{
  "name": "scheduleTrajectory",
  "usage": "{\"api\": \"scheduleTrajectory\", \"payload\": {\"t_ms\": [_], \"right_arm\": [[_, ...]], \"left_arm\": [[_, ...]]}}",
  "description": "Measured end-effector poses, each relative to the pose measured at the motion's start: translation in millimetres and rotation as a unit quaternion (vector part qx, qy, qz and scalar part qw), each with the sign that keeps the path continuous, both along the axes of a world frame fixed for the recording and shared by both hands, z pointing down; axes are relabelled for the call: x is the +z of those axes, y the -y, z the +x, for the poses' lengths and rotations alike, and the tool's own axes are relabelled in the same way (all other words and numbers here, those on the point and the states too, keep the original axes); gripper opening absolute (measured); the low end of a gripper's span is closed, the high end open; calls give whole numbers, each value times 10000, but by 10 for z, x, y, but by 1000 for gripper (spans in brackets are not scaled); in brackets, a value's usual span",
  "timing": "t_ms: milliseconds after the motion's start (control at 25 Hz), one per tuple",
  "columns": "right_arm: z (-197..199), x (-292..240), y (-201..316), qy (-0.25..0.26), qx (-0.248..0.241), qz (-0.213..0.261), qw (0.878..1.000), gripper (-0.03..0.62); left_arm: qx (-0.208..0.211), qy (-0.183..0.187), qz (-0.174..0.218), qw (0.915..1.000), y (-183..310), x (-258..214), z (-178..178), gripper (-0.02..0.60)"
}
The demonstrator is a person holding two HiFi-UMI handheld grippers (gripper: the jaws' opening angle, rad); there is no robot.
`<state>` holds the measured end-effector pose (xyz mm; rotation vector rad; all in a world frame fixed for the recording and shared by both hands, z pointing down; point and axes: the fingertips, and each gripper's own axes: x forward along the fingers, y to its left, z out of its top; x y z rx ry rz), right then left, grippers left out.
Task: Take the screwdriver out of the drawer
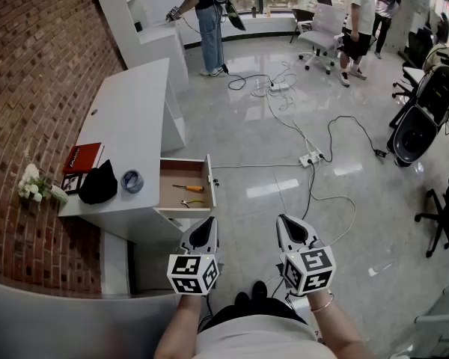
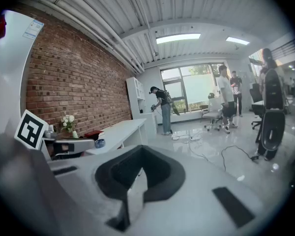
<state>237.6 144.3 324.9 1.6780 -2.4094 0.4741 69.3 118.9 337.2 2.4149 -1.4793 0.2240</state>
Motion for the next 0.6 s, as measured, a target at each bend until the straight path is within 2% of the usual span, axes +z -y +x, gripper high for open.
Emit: {"api": "scheduleTrajectory", "payload": {"t_ms": [280, 600], "right_arm": [[104, 1, 49, 93, 97, 71, 9999, 2], [210, -15, 178, -96, 308, 126, 9994, 2]], "left_arm": [[28, 54, 68, 10000, 35, -20, 79, -8], [-12, 89, 65, 9999, 86, -37, 100, -8]]}}
